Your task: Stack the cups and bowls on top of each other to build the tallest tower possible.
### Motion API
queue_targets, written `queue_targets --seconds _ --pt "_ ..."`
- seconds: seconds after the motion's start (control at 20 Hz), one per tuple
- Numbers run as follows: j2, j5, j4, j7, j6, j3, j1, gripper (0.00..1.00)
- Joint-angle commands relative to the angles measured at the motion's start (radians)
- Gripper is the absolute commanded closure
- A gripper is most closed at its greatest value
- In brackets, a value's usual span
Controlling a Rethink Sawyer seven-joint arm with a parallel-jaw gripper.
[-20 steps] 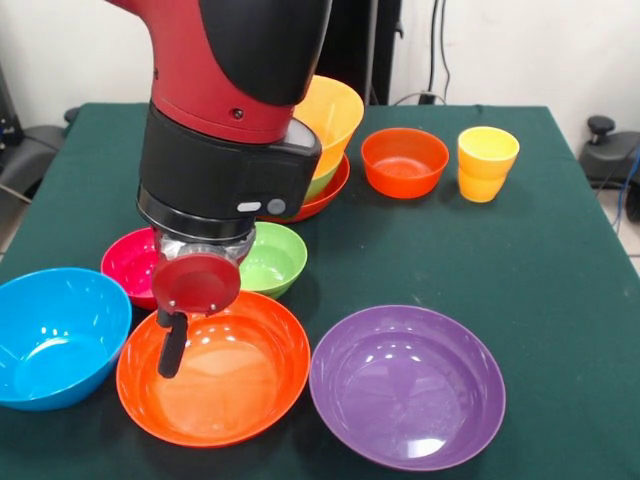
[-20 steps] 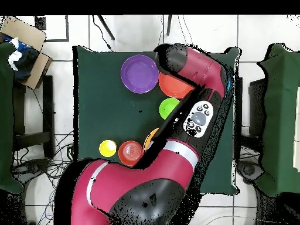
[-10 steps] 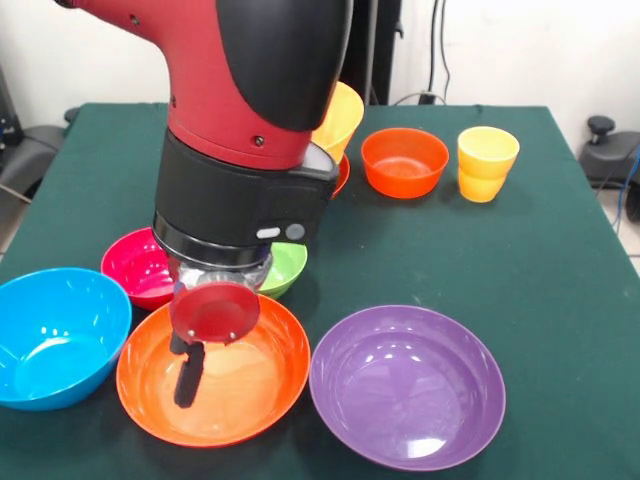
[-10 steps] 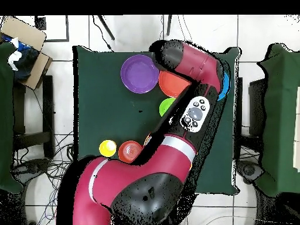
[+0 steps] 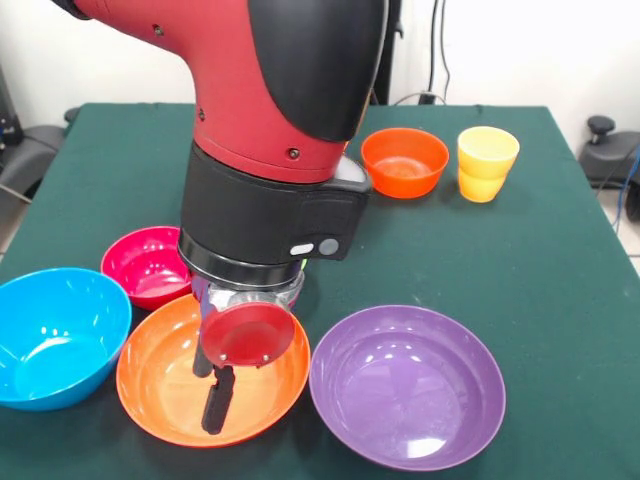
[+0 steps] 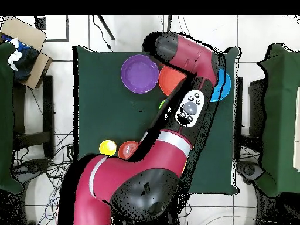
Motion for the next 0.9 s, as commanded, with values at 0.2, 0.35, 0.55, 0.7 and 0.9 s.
queue_targets --seconds 0.2,0.35,0.55,0.7,0.9 --pt "-0.002 0.01 0.016 0.19 0.087 0.058 0.022 0.0" --pt "-0.013 0.006 0.039 0.171 0.071 0.068 0.023 0.0" --pt "0.002 0.015 0.008 0.196 0.085 0.054 0.023 0.0" --pt "0.026 0.019 -0.017 0.211 0.082 0.037 0.019 0.0" --pt "0.036 0.014 -0.005 0.197 0.054 0.033 0.018 0.0"
